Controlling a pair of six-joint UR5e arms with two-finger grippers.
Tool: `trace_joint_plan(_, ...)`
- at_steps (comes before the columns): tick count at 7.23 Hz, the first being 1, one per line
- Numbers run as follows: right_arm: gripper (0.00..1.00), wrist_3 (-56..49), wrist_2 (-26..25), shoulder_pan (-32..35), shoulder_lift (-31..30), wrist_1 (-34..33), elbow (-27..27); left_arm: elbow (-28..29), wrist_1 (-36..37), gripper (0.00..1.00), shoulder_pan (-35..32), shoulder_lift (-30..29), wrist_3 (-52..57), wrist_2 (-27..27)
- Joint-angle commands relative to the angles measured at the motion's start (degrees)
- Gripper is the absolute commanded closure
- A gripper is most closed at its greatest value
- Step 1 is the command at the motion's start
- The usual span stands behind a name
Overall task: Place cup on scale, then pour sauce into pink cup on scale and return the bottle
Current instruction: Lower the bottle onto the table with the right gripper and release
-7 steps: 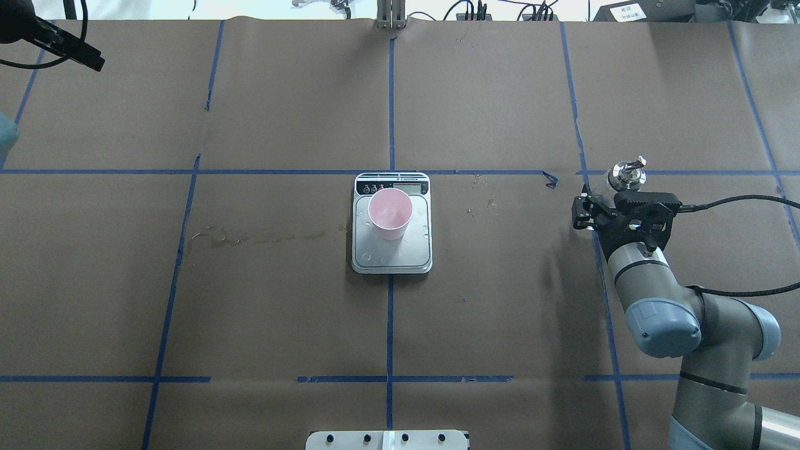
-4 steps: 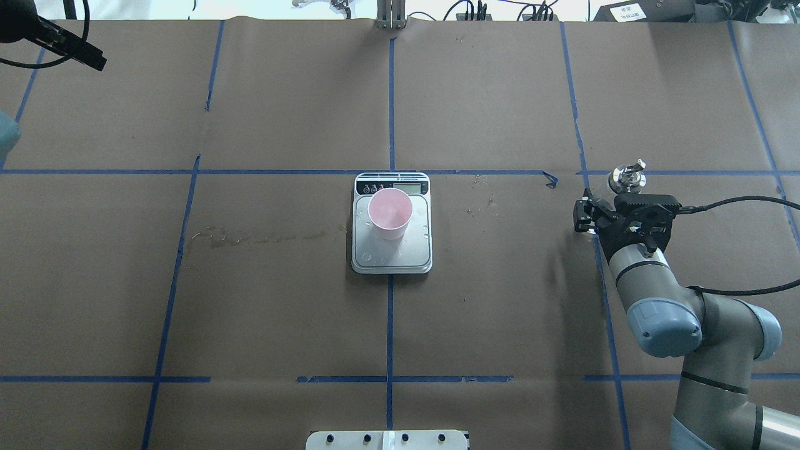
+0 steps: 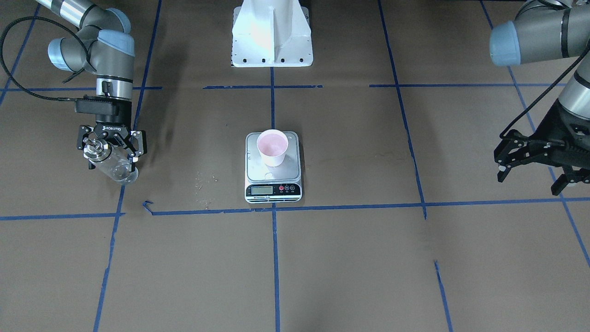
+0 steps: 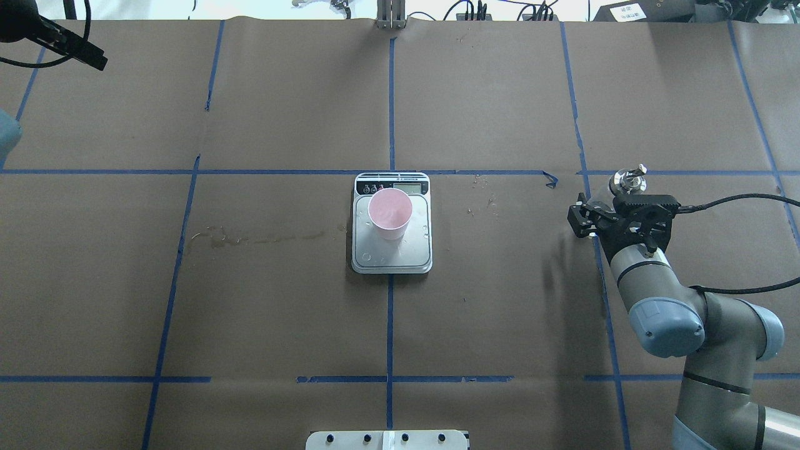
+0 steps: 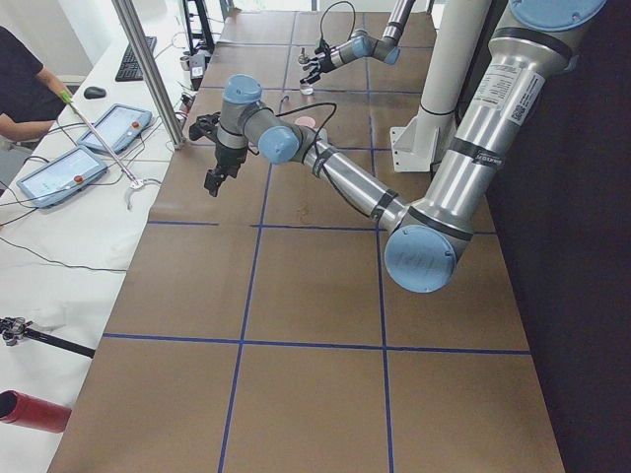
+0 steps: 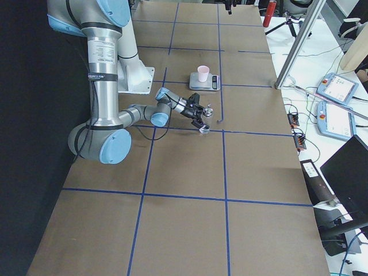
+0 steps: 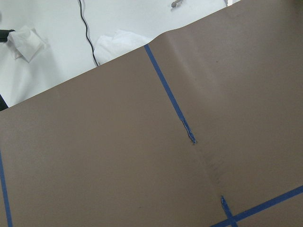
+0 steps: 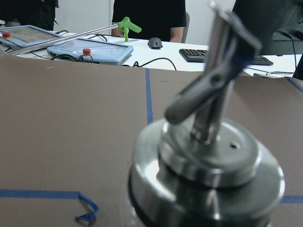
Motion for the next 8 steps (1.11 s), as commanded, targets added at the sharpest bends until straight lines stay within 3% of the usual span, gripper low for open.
trace_joint_plan(1,0.0,-0.8,6.3,0.2,-0.2,-0.2,2.7,-0.1,0.0,0.0,0.0,-0.1,0.0,0.0)
trace_joint_plan(2,0.0,-2.6,11.1,0.3,-2.8,-5.6,8.2,-0.2,0.0,0.0,-0.1,-0.1,0.0,0.0)
trace_joint_plan(3,0.0,-5.5,16.4,0.4,-5.5,-15.0,15.9,-0.3,0.0,0.0,-0.1,-0.1,-0.1,-0.1)
trace_joint_plan(5,0.0,-5.9,23.0,0.5,-7.0,-18.2,19.8,-0.3,0.0,0.0,-0.1,0.0,0.0,-0.1)
trace_joint_plan(6,0.0,-6.4,32.8,2.1,-7.5,-18.6,21.5,-0.5,0.0,0.0,-0.1,0.1,0.0,-0.1)
trace_joint_plan(7,0.0,-10.4,43.4,7.7,-7.4,-22.1,24.2,-0.8,0.0,0.0,-0.2,0.2,0.0,-0.1)
trace_joint_plan(8,0.0,-11.4,54.7,13.7,-6.9,-28.9,28.4,-0.9,0.0,0.0,-0.2,0.4,0.1,-0.1)
